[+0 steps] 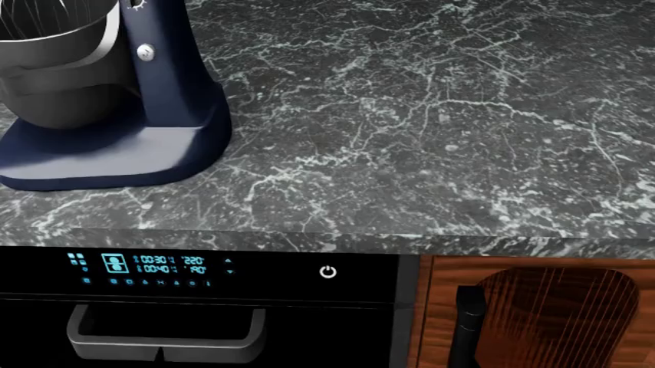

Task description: Open the stand mixer head.

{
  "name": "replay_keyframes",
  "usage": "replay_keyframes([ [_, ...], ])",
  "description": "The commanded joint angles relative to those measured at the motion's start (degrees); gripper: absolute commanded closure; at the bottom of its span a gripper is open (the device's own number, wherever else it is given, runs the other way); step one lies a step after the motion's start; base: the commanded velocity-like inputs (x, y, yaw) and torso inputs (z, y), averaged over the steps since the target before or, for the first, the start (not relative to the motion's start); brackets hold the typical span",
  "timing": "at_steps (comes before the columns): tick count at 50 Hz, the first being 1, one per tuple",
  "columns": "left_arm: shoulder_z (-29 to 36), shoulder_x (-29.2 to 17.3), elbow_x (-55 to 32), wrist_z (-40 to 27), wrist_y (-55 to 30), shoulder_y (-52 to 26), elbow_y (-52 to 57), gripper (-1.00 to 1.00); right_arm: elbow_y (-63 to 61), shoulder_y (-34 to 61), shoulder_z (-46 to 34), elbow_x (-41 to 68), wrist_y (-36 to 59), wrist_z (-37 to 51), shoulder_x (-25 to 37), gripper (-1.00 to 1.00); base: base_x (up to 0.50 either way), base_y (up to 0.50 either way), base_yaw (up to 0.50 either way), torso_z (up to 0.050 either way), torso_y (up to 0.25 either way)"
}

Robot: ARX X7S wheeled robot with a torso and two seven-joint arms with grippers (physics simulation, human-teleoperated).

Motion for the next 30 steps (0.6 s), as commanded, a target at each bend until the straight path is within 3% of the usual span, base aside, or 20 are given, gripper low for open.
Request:
replay_keyframes([
  [1,0.83,-0.95,-2.07,-0.17,0.20,-0.12,0.07,-1.00,1.09,0.16,-1.43,-0.59,-0.82,1.49,1.19,-1.00,0.00,0.00,0.00,0.000,0.000],
  [19,2.68,-3.65,-4.94,-3.29,-2.34,-1.02,0.68,-1.00,5.97,2.01,-5.03,-0.78,-1.43,5.38,3.42,-1.00,0.00,0.00,0.00,0.000,0.000],
  [26,2.85,-4.12,-6.31,-2.95,2.66,-0.68,-0.76,-1.00,6.89,2.50,-5.64,-0.01,-1.29,5.61,4.08,-1.00,0.00,0.00,0.00,0.000,0.000],
  [28,2.80,-4.53,-6.80,-3.30,0.77,-0.37,2.04,-1.00,6.03,1.92,-5.95,0.30,-1.99,5.43,4.29,-1.00,0.00,0.00,0.00,0.000,0.000],
  [30,3.05,-4.75,-6.65,-3.51,0.72,-0.33,2.11,-1.00,4.47,2.25,-6.48,-1.93,3.21,7.21,4.36,-1.00,0.00,0.25,0.00,0.000,0.000],
])
